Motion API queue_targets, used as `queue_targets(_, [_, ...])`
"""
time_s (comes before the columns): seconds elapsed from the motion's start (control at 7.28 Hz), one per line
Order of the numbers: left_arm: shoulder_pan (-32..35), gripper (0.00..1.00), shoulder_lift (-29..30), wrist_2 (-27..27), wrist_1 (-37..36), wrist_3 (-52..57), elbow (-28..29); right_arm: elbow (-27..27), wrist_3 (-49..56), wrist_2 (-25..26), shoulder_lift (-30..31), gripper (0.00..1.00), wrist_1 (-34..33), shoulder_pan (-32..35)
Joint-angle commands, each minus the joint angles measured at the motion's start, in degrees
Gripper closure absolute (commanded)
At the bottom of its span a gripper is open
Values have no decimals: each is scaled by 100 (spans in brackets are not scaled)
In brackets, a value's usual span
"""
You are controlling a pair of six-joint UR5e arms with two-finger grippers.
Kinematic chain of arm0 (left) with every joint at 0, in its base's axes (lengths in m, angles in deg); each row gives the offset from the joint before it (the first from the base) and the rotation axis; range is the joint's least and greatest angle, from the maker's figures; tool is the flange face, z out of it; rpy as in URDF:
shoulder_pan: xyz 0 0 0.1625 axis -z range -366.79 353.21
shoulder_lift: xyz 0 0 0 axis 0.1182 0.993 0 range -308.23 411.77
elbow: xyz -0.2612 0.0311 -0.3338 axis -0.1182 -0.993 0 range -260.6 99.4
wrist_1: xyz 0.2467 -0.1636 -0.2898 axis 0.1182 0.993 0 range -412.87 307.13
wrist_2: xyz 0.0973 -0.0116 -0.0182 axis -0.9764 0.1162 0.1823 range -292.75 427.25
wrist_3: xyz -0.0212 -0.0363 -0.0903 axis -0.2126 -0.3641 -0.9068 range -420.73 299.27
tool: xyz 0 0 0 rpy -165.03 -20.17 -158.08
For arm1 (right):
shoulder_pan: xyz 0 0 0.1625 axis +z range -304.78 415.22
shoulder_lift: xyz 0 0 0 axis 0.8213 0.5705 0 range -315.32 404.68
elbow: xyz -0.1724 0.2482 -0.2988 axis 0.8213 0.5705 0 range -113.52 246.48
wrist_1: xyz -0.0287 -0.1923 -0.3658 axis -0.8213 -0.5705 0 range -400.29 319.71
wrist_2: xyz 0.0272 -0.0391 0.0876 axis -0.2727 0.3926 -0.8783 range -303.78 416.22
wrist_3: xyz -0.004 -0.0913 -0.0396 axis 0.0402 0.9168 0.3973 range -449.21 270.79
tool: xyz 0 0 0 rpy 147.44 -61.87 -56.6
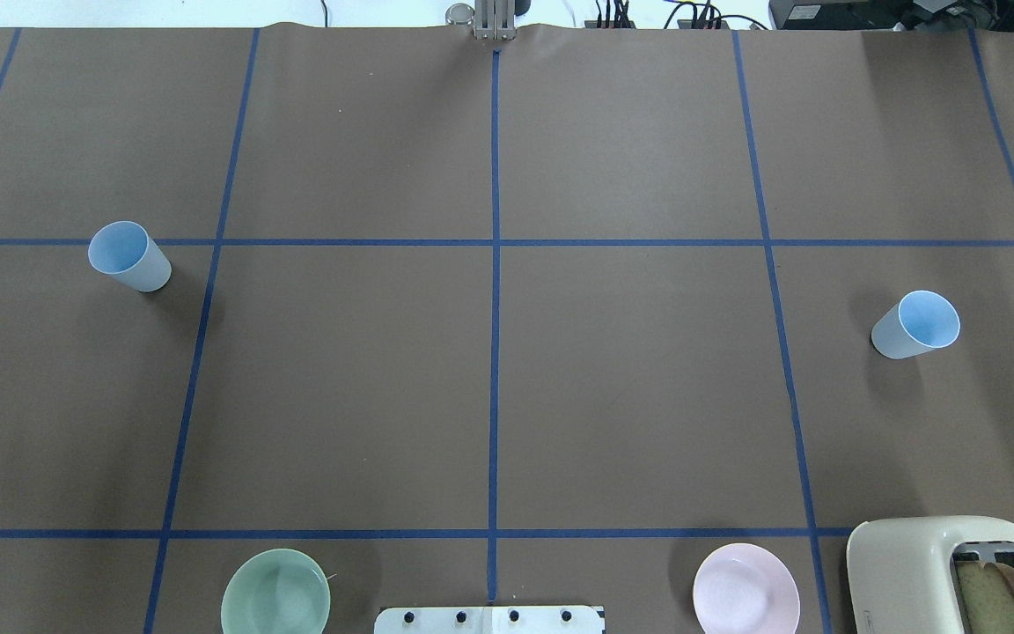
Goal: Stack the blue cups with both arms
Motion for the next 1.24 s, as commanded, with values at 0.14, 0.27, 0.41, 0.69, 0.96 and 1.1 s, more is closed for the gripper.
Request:
queue_targets(0.14, [0,2,0,-1,-18,0,-82,-1,-8,9,-22,0,-4,-9])
queue_targets(0.27, [0,2,0,-1,-17,0,-99,-18,0,9,-65,0,-4,-9])
queue_targets(0.41, [0,2,0,-1,-17,0,-134,-44,18,35,-109,0,-4,0])
queue_targets(0.69, [-9,2,174,8,-17,-26,-178,-272,1,79,-136,0,4,-18])
queue_targets(0.96, [0,2,586,-1,43,-62,-153,-221,-9,79,-635,0,109,-26])
queue_targets(1.1, [-9,2,789,-1,88,-44,-83,-203,-17,97,-681,0,423,-18])
